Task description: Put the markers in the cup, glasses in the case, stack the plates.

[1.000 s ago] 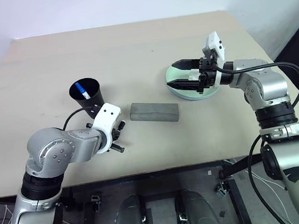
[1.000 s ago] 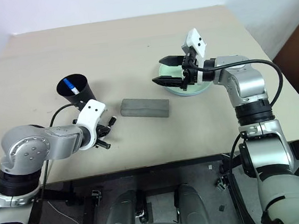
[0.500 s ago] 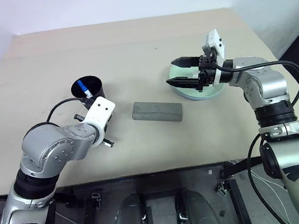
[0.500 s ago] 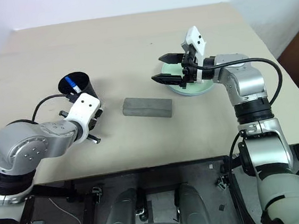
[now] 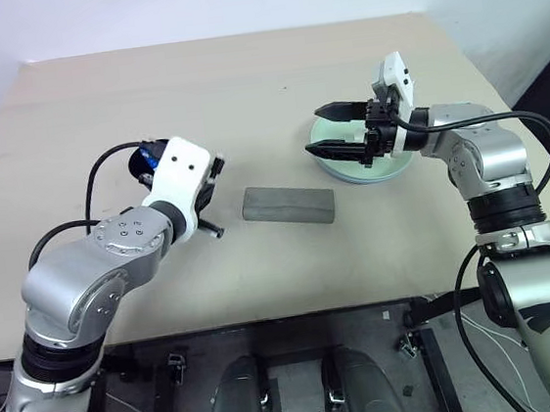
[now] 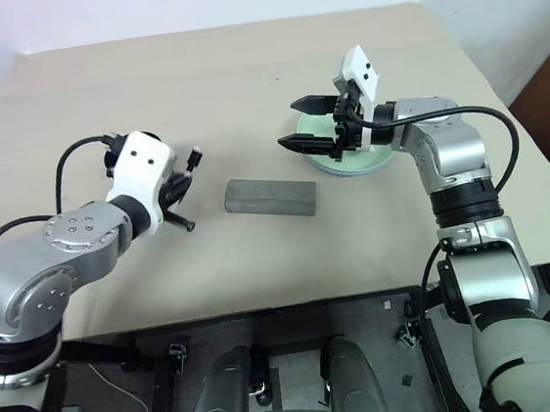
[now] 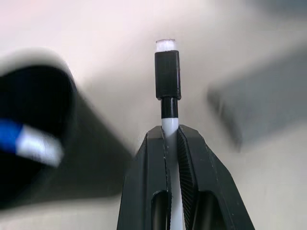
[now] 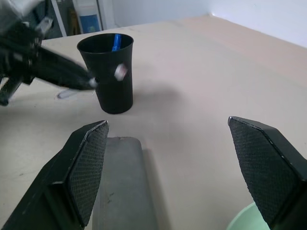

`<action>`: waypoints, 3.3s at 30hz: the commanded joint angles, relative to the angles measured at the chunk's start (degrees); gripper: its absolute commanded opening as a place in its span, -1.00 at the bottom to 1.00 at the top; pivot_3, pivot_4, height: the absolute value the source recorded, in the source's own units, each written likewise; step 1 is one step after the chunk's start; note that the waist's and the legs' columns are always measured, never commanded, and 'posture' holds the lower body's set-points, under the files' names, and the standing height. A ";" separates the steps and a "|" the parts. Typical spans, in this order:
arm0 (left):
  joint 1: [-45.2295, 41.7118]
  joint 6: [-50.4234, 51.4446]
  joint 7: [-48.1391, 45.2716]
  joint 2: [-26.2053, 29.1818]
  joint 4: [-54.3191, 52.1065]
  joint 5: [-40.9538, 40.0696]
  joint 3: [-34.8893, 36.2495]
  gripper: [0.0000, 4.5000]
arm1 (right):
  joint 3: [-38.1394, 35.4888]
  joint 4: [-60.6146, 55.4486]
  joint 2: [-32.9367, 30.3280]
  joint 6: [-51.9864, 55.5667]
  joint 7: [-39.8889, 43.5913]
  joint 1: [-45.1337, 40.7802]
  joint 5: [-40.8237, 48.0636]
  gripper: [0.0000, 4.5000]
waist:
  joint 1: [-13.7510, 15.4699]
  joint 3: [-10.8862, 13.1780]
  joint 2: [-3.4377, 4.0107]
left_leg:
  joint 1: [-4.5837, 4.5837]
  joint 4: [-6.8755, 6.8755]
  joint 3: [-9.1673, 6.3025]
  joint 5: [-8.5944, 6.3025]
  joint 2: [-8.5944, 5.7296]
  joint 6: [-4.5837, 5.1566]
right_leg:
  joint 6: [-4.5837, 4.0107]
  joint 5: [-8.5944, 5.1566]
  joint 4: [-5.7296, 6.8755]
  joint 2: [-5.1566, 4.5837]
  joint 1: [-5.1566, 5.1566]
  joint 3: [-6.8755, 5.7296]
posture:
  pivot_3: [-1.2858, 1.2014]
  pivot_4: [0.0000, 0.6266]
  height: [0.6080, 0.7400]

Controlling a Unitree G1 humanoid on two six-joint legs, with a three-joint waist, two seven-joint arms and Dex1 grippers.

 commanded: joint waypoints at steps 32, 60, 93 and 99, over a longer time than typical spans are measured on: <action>4.78 -50.19 -19.97 -8.38 19.34 19.19 13.60 -0.99 | -2.51 -15.22 -0.86 10.77 2.66 3.11 10.11 0.86 | 0.01 0.00 -0.01 | 0.02 0.09 0.07 -0.13 0.03 0.42 | 0.11 0.07 0.07 0.01 0.04 -0.07 | 0.03 -0.52 0.41; 8.90 -48.78 -20.07 -10.23 20.99 19.89 15.51 0.04 | -1.20 -13.54 -1.17 8.01 0.29 2.99 7.91 0.86 | -0.04 0.00 -0.01 | 0.04 0.13 0.06 -0.12 0.04 0.45 | 0.13 0.10 0.12 0.02 0.05 -0.06 | 0.03 -0.52 0.41; 31.44 -51.43 -56.45 2.32 19.19 4.31 21.36 0.94 | -4.58 -16.76 -5.46 8.34 -0.85 13.97 9.12 0.86 | -0.15 0.00 -0.01 | 0.09 0.16 0.04 -0.13 0.11 0.49 | 0.04 0.15 0.12 0.04 0.06 -0.07 | 0.03 -0.52 0.41; 29.91 -54.56 -59.58 3.01 23.87 6.36 19.49 0.94 | -5.84 -18.55 -7.74 6.04 -2.16 18.78 7.92 0.86 | -0.12 0.00 -0.01 | 0.07 0.15 0.05 -0.16 0.10 0.54 | 0.04 0.15 0.08 0.02 0.04 -0.07 | 0.03 -0.52 0.41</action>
